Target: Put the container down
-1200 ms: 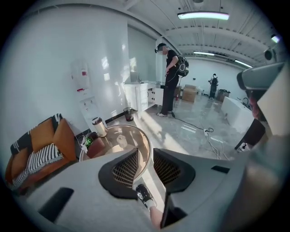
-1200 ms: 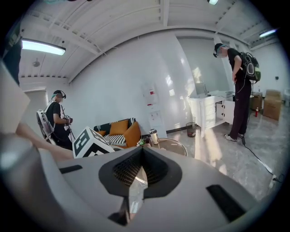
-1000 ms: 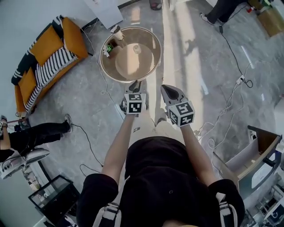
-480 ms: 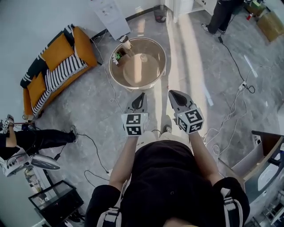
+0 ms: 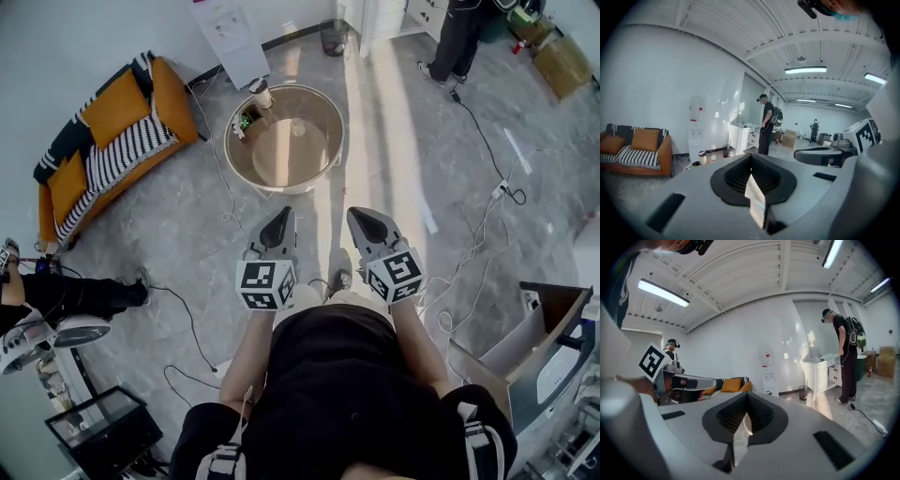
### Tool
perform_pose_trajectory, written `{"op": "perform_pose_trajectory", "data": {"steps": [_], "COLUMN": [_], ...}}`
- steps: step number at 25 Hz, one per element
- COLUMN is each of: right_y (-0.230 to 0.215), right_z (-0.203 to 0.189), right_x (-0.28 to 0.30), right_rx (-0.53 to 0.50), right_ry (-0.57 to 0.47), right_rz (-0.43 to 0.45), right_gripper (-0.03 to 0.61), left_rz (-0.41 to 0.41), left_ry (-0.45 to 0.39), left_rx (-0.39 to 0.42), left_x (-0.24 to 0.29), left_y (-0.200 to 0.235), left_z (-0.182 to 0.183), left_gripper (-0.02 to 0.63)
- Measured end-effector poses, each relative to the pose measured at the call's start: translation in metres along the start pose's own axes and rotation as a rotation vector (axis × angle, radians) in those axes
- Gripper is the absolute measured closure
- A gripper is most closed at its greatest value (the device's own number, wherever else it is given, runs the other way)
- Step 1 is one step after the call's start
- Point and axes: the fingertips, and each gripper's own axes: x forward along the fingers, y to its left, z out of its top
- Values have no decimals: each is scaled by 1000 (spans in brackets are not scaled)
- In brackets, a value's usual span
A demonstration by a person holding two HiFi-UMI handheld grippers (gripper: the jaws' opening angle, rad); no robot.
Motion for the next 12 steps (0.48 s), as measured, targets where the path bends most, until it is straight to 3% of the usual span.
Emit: {"op": "perform_pose_trajectory", "data": {"steps": [5,12], "right_y": [-1,-9], "right_z": [-5,-1], "right_x": [-5,-6], "right_rx": [2,6], "right_ry": [12,19], "right_rz": [-27,-48], "right_gripper": [575,575], "left_rz": [-56,-70], "left_ry": [-13,31], "left_rx": [-57,2], "left_x": [-1,2], "left_y": [-7,-18], "left_z": [-1,-9], "left_gripper": [595,595]}}
